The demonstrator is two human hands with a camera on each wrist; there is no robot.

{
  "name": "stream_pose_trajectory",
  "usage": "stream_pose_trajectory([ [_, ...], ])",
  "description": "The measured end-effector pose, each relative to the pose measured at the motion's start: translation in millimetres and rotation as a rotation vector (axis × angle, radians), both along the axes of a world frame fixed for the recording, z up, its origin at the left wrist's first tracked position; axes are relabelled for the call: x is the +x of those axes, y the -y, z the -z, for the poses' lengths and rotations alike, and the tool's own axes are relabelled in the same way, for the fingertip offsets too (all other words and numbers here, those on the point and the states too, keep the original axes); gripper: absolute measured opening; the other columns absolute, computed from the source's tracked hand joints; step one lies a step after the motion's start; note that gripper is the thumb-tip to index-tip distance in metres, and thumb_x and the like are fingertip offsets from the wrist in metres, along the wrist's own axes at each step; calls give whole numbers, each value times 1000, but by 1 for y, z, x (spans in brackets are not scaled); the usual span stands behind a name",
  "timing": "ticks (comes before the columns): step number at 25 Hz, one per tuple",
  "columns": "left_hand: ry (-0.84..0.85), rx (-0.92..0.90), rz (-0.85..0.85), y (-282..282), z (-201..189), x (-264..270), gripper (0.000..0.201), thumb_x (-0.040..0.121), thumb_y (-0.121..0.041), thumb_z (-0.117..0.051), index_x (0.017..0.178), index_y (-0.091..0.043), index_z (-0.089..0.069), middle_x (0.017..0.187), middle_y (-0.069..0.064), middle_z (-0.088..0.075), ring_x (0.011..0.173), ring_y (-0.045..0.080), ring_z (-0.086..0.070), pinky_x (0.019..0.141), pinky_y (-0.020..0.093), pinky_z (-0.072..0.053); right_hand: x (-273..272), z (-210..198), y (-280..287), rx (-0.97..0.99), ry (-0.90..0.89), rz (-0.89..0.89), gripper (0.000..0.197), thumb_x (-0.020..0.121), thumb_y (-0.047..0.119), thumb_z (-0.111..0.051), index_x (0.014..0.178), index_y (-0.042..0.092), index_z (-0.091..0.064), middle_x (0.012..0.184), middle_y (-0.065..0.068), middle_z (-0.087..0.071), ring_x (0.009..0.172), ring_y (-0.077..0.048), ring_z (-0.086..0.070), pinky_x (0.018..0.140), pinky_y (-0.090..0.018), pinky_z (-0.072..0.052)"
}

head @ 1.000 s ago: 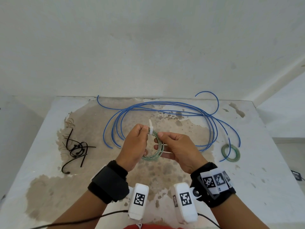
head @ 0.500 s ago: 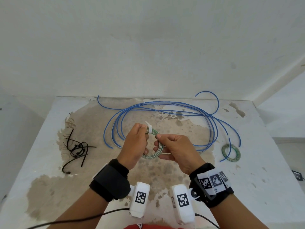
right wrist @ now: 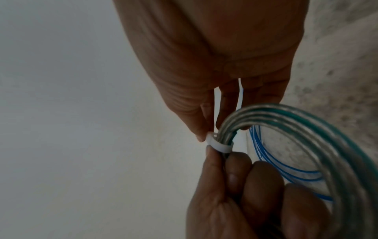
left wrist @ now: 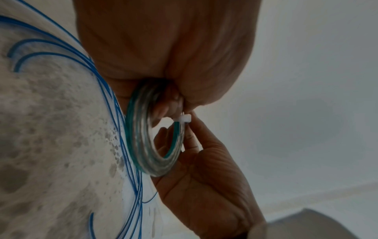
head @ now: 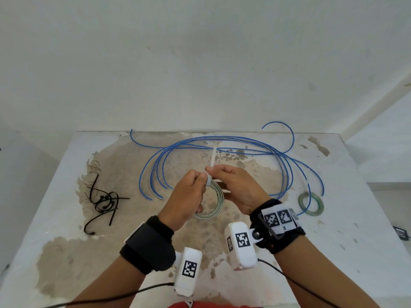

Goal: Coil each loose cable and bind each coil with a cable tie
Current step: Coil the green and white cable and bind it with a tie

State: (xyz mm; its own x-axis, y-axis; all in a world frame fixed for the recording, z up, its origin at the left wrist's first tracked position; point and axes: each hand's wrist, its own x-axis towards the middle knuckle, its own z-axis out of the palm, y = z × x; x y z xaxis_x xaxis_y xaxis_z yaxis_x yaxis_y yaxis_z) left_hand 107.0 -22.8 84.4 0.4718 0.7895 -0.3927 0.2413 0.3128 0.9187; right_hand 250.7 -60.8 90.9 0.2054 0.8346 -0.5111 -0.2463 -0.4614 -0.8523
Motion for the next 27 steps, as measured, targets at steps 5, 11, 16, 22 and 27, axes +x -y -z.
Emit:
stream_pose_trajectory([
  [5, 38, 7, -57, -2, 3, -2, 24, 106, -32, -44, 99, -10, -51, 70, -2, -42, 49, 6, -34, 44, 25, -36, 4, -2, -5, 86, 114, -48, 13, 94, 27, -72, 90, 15, -70, 89, -6, -73, 81, -17, -67, 72, -29, -53],
  [11, 31, 77, -42, -4, 7, -2, 27, 105, -35, -46, 101, -9, -54, 70, -3, -44, 49, 6, -36, 45, 25, -38, 6, -3, -10, 165, 252, -91, 14, 98, 24, -67, 88, 15, -65, 83, -6, -72, 80, -16, -67, 74, -33, -51],
  [16, -26, 294, -17, -2, 14, -3, 23, 103, -37, -49, 94, -17, -54, 62, -11, -47, 48, 5, -38, 44, 26, -39, 7, -4, -12, 150, 410, -113, 15, 100, 29, -63, 85, 25, -65, 80, -7, -74, 75, -11, -67, 70, -27, -49],
  [22, 24, 216, -20, 0, 13, -1, 22, 105, -32, -46, 100, -12, -54, 61, -9, -42, 47, 8, -34, 43, 23, -36, 9, 0, -13, 108, 422, -126, 17, 100, 31, -63, 83, 28, -63, 65, 7, -66, 64, -8, -60, 66, -23, -44],
  [27, 86, -27, -75, -7, 4, 3, 33, 103, -44, -49, 102, -17, -69, 54, -12, -31, 46, 6, -26, 43, 24, -31, 13, -2, -20, 167, 506, -97, 23, 94, 29, -69, 72, 26, -69, 66, 13, -63, 61, 0, -51, 68, -26, -39],
])
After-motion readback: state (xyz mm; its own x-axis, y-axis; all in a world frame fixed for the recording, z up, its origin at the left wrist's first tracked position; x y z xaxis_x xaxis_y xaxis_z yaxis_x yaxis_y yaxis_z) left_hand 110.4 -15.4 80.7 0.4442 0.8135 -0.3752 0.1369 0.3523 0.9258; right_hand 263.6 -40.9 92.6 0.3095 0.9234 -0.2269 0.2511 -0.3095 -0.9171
